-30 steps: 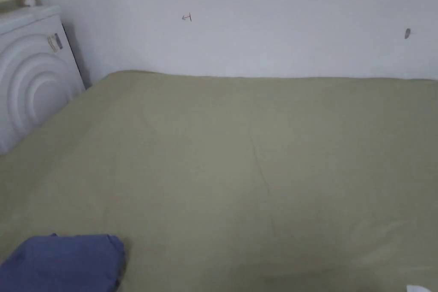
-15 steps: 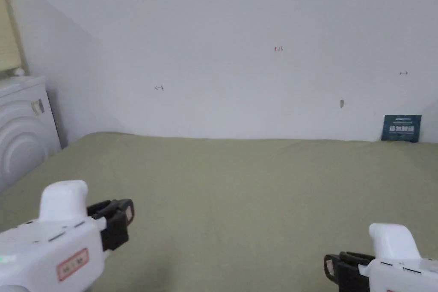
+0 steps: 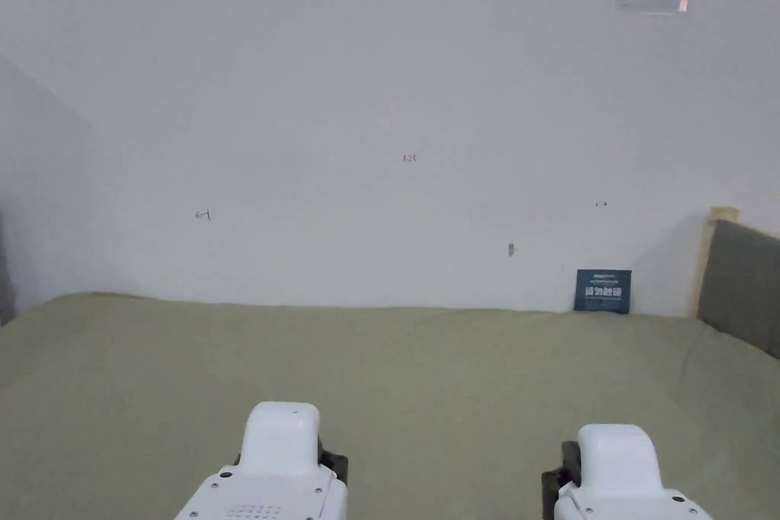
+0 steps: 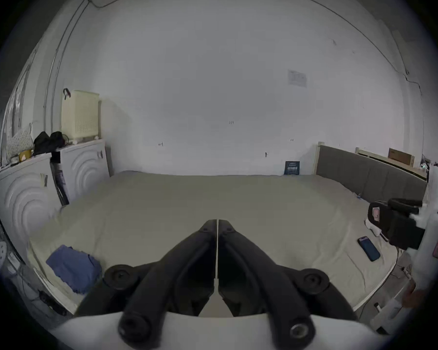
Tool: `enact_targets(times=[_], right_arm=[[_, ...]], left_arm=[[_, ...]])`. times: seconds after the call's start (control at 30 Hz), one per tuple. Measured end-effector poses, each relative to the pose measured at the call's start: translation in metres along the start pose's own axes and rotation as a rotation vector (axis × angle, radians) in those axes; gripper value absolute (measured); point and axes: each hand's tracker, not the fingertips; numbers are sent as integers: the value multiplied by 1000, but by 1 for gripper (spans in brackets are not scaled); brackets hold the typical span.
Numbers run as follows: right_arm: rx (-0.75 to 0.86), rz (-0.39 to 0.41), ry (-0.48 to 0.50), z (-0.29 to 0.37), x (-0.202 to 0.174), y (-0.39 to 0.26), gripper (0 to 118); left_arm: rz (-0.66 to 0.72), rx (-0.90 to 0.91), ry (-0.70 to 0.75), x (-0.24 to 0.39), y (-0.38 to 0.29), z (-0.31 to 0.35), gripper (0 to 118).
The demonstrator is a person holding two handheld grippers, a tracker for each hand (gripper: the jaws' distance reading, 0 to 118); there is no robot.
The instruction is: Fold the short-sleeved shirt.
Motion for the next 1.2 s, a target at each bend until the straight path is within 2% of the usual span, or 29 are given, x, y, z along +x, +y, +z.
enact_targets(times=[0.03,0.07,0.1,0.13,0.17,0.2,0.33,0.47,0.57,0.63,0.73,0.83,0.93,1.07,1.2], right_arm=[[-3,-1,-5,1,-1,1,6],[0,6,-17,2,-2,2,22],[2,11,-20,2,-1,2,63],[5,14,-41,2,-1,3,89],[17,12,-33,3,-1,4,101],[30,2,-25,5,0,5,103],[32,-31,-16,10,3,15,103],[46,-88,-8,13,7,22,103],[12,-168,62,11,16,24,103],[10,-188,109,10,21,27,103],[52,-195,174,12,22,33,103],[24,-186,260,9,21,39,102],[93,-143,185,10,16,38,102],[79,-161,208,8,14,39,102],[57,-145,117,5,5,38,102]], left_arm=[[-8,0,1,-1,-2,2,0],[-14,0,-1,-3,-3,4,7],[-14,0,-7,-6,-3,6,29],[-5,4,-10,-3,-2,6,57],[7,-1,-5,-5,-2,5,90],[24,-8,2,-7,-2,4,118],[66,16,0,-16,13,15,118],[28,23,45,-8,17,13,118],[30,38,35,-11,17,17,118],[47,44,4,-12,17,17,118],[49,33,-4,-10,19,13,118],[47,38,-4,-7,19,10,118],[66,24,-27,-5,19,8,118],[65,28,-24,-6,19,7,118],[93,24,-29,-8,19,6,118]])
